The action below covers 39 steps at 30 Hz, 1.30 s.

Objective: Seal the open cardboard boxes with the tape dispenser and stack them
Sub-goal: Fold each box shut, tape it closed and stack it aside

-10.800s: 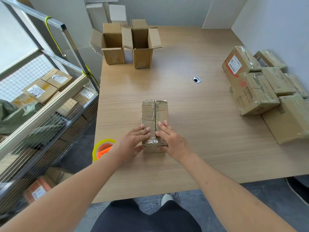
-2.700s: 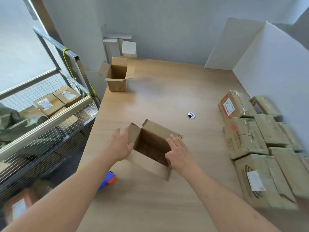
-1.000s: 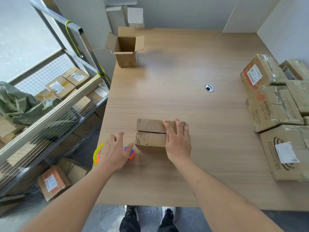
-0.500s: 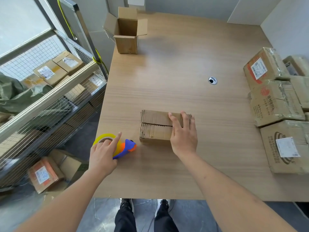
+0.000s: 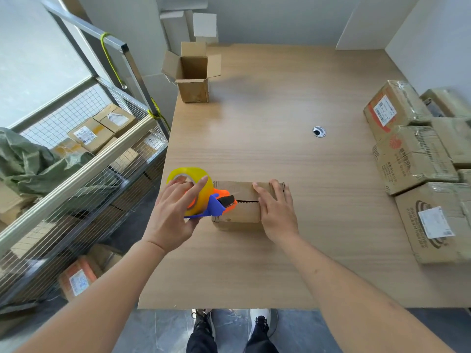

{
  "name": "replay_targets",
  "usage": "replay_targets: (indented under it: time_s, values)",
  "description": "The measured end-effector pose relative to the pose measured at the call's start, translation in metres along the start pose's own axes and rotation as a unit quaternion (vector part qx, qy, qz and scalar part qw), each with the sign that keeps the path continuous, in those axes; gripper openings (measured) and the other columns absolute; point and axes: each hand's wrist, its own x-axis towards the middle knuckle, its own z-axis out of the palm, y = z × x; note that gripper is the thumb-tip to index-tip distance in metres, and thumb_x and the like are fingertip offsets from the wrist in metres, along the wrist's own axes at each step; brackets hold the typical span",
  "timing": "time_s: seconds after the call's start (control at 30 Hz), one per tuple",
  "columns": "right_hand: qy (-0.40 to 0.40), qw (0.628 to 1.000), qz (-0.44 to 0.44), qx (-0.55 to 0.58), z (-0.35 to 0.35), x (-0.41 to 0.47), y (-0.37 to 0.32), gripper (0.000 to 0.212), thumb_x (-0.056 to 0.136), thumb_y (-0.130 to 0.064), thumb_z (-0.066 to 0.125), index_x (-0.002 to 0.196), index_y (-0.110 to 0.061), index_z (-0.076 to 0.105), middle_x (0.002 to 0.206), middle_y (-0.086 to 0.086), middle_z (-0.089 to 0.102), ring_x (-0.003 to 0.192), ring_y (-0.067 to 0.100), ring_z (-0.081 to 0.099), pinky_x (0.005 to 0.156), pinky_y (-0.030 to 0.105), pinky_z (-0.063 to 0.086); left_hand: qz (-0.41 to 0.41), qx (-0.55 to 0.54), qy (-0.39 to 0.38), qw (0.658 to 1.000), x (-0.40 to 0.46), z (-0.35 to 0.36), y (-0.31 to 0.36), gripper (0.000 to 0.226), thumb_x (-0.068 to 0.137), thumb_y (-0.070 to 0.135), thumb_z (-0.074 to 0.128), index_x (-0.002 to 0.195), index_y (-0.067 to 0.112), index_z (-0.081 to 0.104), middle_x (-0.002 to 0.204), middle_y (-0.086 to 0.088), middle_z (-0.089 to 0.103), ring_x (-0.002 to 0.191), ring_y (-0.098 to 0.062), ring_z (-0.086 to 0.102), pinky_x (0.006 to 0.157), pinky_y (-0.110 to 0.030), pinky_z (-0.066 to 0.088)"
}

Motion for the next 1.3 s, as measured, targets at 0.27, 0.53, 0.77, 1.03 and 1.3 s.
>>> replay_targets:
  time_s: [0.27,0.53,0.77,1.03,1.3]
  values:
    - [-0.011,0.973,0.000,0.230,-0.018,-0.009,0.011,0.075,0.091,-0.018,0.074,0.156,-0.028,0.037,0.156,-0.008,0.043,0.152,0.017,0.025,0.122,0.032,0.026,0.023,0.069,-0.088,0.994,0.033,0.011,0.033,0.123,0.064,0.018,0.085,0.163,0.040,0.015,0.133,0.009,0.057,0.130,-0.025,0.051,0.117,-0.039,0.026]
    - [0.094,0.970,-0.146,0.171,-0.024,-0.015,0.017,0.048,0.088,-0.012,0.076,0.134,-0.020,0.066,0.131,-0.004,0.067,0.121,0.018,0.061,0.104,0.033,0.049,0.026,0.099,-0.145,0.984,0.049,0.010,0.053,0.120,0.059,0.004,0.072,0.161,0.041,0.020,0.134,0.011,0.057,0.135,-0.024,0.046,0.119,-0.032,0.015]
    - [0.076,0.931,0.007,0.358,-0.019,-0.012,0.006,0.009,0.087,-0.009,0.077,0.090,-0.017,0.081,0.085,-0.010,0.078,0.083,0.003,0.071,0.079,0.018,0.052,0.029,0.144,-0.243,0.959,0.065,0.003,0.055,0.119,0.076,0.021,0.074,0.156,0.052,-0.008,0.135,0.013,0.052,0.140,-0.018,0.039,0.114,-0.035,0.021]
    - [0.057,0.900,0.053,0.429,-0.020,-0.003,0.007,0.017,0.088,-0.007,0.076,0.093,-0.023,0.081,0.082,-0.008,0.078,0.081,0.008,0.074,0.084,0.023,0.056,0.039,0.226,-0.238,0.944,0.051,0.015,0.061,0.099,0.094,0.047,0.059,0.146,0.065,-0.024,0.125,-0.002,0.046,0.128,-0.028,0.042,0.106,-0.039,0.030]
    - [0.087,0.911,0.055,0.399,-0.027,-0.008,0.010,0.017,0.088,0.000,0.075,0.093,-0.014,0.084,0.087,-0.003,0.079,0.084,0.008,0.074,0.083,0.022,0.055,0.041,0.219,-0.229,0.948,0.045,0.016,0.058,0.094,0.097,0.044,0.056,0.149,0.064,-0.020,0.131,-0.003,0.043,0.128,-0.031,0.041,0.108,-0.043,0.030]
